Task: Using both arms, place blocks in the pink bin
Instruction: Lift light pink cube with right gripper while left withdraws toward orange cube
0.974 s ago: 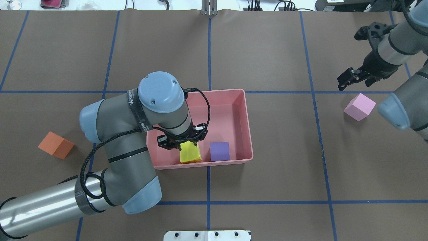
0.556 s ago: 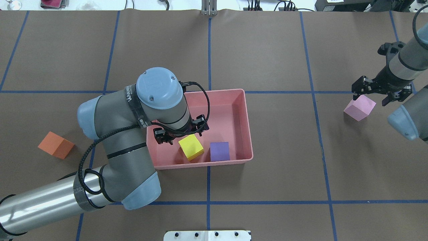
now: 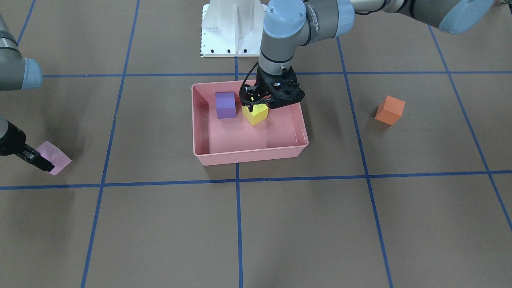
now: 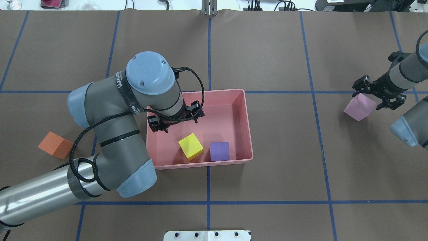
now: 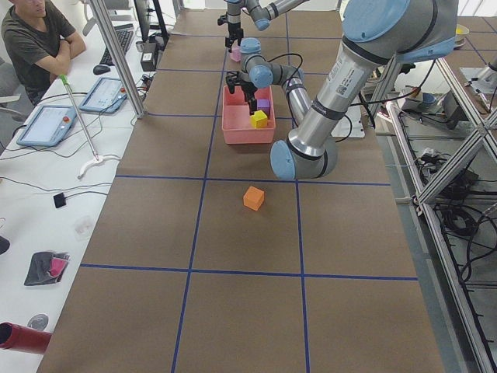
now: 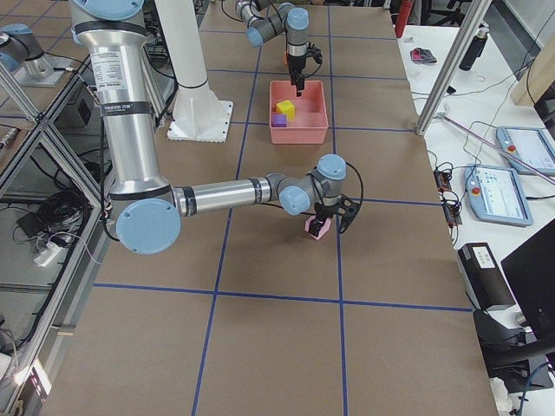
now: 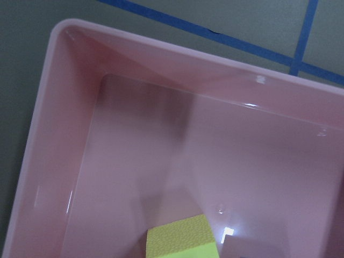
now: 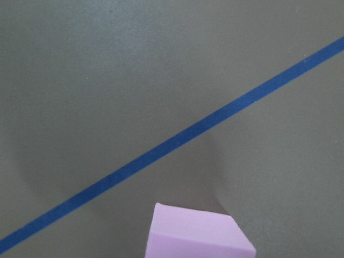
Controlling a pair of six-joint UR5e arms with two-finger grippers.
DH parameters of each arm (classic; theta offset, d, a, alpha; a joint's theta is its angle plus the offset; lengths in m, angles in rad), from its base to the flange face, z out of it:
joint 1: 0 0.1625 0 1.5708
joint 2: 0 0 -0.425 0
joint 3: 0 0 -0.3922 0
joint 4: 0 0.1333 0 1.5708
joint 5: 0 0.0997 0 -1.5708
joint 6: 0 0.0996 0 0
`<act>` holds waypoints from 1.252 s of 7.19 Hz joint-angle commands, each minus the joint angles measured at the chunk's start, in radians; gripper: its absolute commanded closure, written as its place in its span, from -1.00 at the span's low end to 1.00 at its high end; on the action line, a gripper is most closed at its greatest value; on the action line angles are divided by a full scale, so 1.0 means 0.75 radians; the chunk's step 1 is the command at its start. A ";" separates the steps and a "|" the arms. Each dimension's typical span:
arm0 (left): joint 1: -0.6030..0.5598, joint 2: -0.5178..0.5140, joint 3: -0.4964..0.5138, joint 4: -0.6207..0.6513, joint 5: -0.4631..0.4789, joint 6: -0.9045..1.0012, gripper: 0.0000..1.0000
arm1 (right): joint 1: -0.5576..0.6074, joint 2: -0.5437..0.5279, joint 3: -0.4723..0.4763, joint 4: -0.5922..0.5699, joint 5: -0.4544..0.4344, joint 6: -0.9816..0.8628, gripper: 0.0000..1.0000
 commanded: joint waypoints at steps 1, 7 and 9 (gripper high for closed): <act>-0.034 0.002 -0.019 0.003 0.000 0.000 -0.99 | -0.026 0.002 -0.012 0.033 -0.007 0.069 -0.79; -0.265 0.684 -0.481 0.032 -0.082 0.955 -1.00 | -0.047 0.258 0.223 -0.368 0.042 0.121 1.00; -0.267 0.941 -0.465 -0.257 -0.084 1.178 -1.00 | -0.132 0.437 0.339 -0.560 0.040 0.131 1.00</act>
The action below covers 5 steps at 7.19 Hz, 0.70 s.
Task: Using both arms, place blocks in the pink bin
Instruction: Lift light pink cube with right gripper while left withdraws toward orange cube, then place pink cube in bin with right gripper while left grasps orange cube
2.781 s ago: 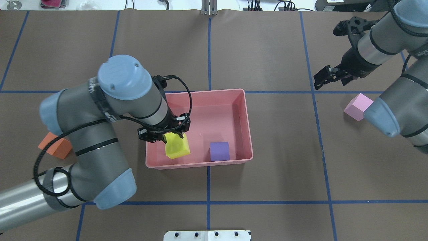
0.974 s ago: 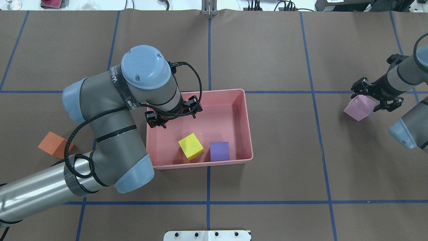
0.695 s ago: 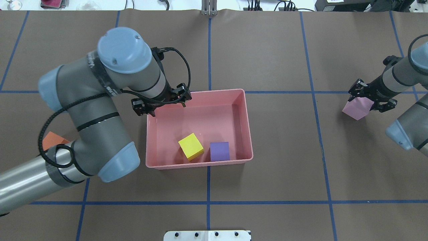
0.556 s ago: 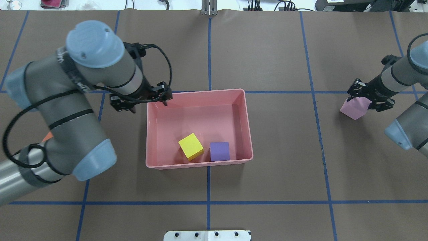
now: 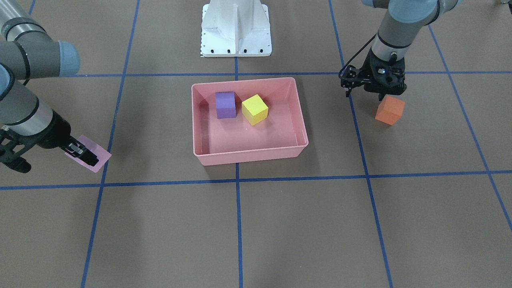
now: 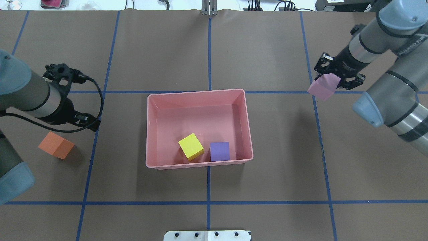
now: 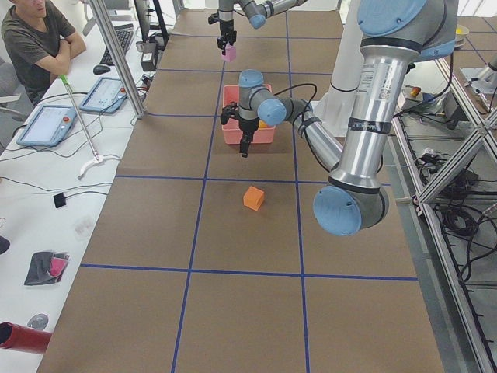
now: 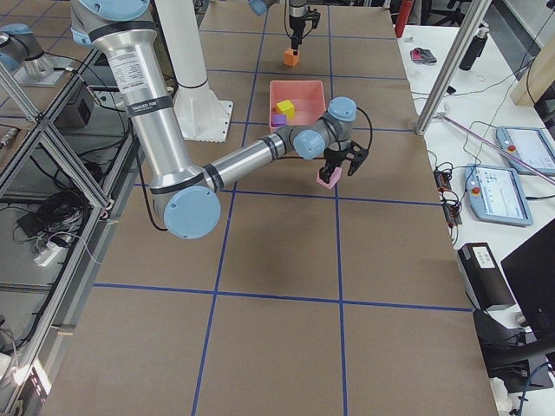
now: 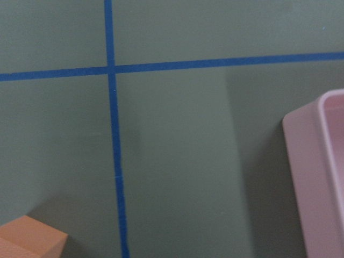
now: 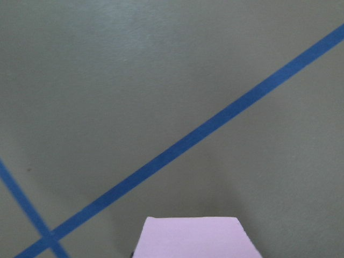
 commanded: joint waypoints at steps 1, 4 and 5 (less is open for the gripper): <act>-0.003 0.261 0.065 -0.368 -0.007 0.168 -1.00 | -0.130 0.145 0.105 -0.114 -0.008 0.039 1.00; -0.003 0.282 0.168 -0.478 -0.011 0.260 -1.00 | -0.353 0.280 0.099 -0.112 -0.141 0.051 1.00; -0.003 0.284 0.178 -0.484 -0.053 0.301 -1.00 | -0.402 0.316 0.097 -0.112 -0.178 0.051 1.00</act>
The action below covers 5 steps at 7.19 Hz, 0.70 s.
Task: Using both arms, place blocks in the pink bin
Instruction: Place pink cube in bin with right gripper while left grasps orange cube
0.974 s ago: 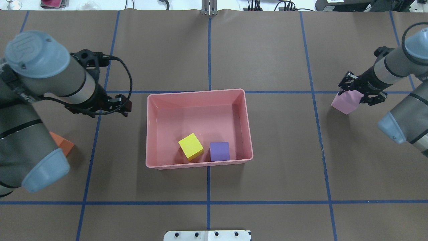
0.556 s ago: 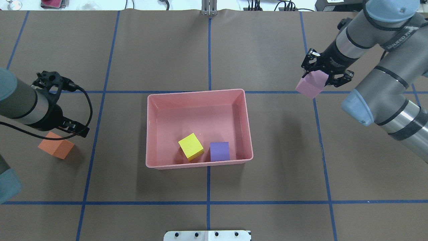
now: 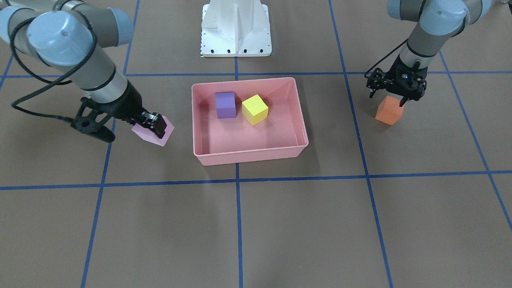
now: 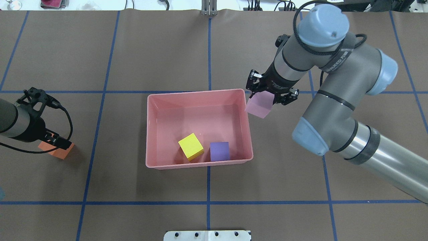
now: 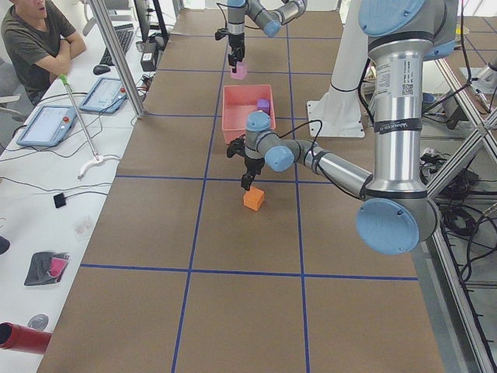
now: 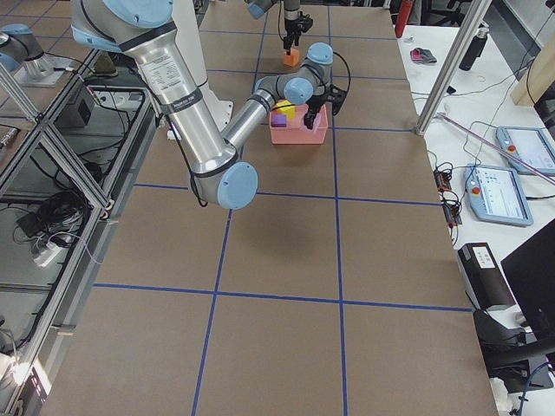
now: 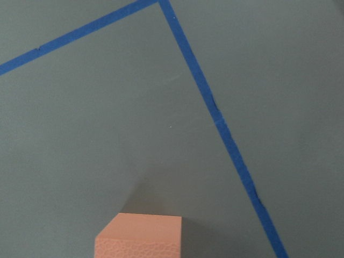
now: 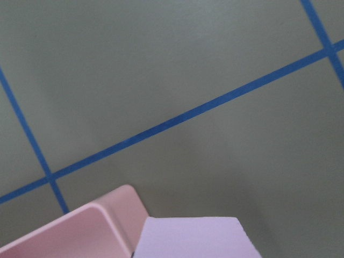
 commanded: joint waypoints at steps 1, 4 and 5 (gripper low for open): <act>0.000 0.007 0.019 -0.018 -0.042 0.091 -1.00 | -0.135 0.083 -0.013 -0.002 -0.102 0.002 1.00; 0.000 0.005 0.080 -0.051 -0.044 0.093 -1.00 | -0.258 0.115 -0.056 0.000 -0.186 0.000 1.00; -0.002 0.003 0.092 -0.049 -0.042 0.087 -1.00 | -0.266 0.118 -0.087 0.006 -0.193 0.000 1.00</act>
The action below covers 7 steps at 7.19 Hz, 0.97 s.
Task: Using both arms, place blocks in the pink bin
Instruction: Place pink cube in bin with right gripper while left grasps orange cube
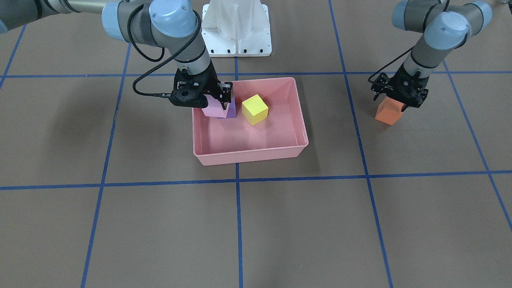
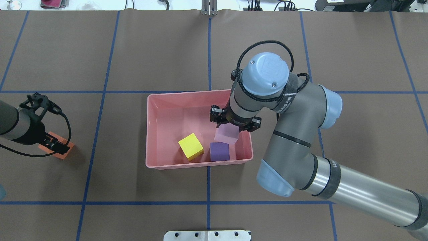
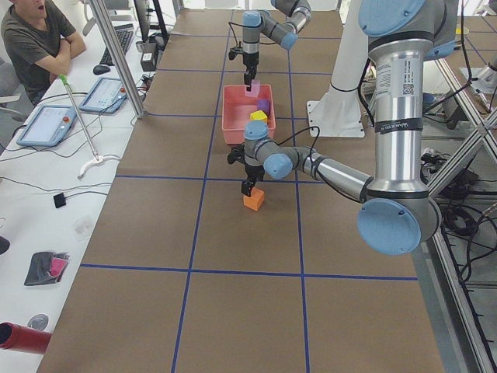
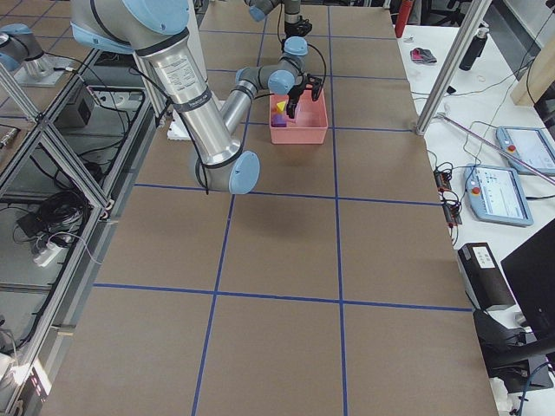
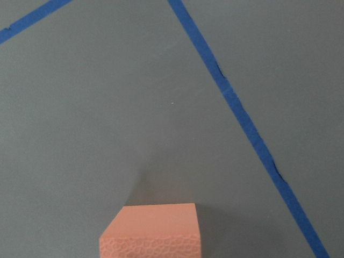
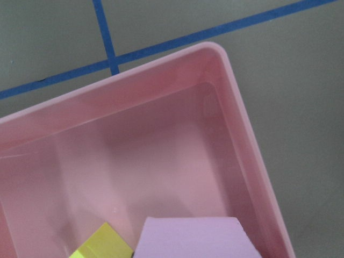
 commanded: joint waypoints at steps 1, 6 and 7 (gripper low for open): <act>-0.001 -0.004 0.027 -0.004 0.001 -0.012 -1.00 | -0.028 0.026 -0.069 0.007 -0.023 -0.003 1.00; -0.012 -0.028 0.103 -0.004 0.001 -0.018 -0.95 | -0.041 0.098 -0.186 0.009 -0.027 -0.013 -0.99; -0.012 -0.030 0.103 -0.004 -0.001 -0.028 -0.58 | -0.039 0.096 -0.152 0.007 -0.027 -0.017 -1.00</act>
